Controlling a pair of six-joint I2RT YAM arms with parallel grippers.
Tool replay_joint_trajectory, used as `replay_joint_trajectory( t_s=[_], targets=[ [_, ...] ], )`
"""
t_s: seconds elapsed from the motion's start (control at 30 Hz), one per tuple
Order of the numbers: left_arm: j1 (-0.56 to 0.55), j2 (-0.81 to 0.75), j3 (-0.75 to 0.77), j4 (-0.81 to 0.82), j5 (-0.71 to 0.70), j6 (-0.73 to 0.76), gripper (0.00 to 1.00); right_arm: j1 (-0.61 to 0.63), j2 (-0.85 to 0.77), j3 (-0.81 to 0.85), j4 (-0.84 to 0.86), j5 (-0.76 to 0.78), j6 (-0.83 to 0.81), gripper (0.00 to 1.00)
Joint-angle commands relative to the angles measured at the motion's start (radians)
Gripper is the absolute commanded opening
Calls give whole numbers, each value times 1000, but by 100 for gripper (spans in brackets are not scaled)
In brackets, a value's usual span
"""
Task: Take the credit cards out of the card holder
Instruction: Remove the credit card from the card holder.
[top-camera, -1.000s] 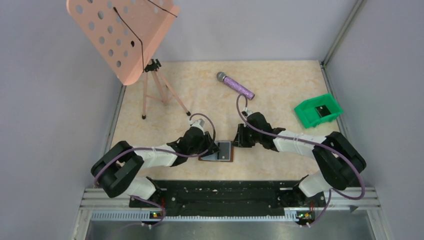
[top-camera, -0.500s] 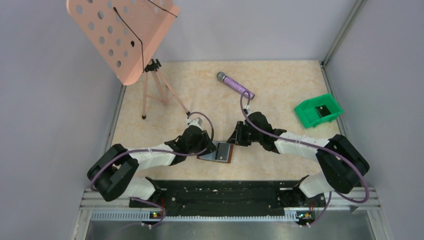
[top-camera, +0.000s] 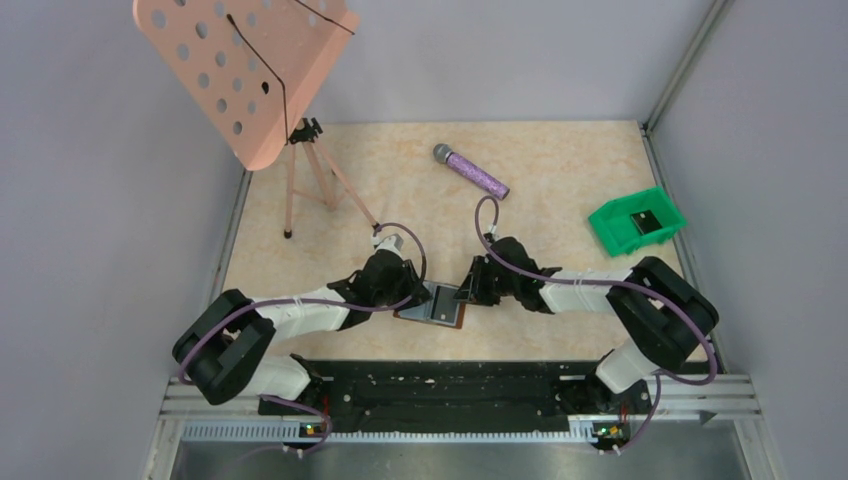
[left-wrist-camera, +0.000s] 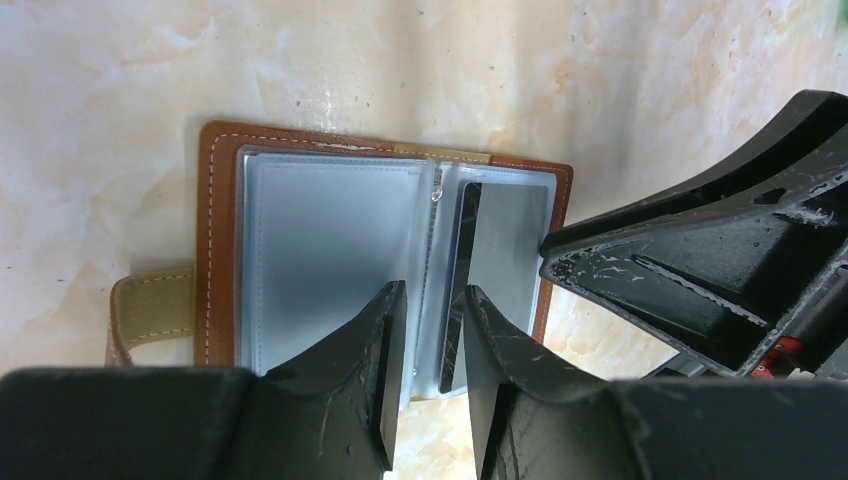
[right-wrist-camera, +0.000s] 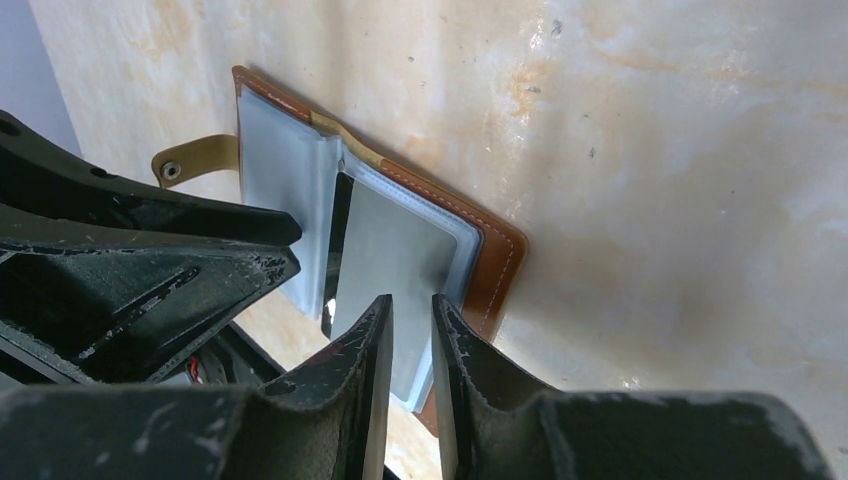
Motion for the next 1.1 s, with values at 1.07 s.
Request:
replay_joint_trajectory(
  t_s=[1.07],
  targets=[
    [6, 23, 30, 49, 128, 77, 34, 34, 55, -2, 71, 34, 30, 20]
  ],
)
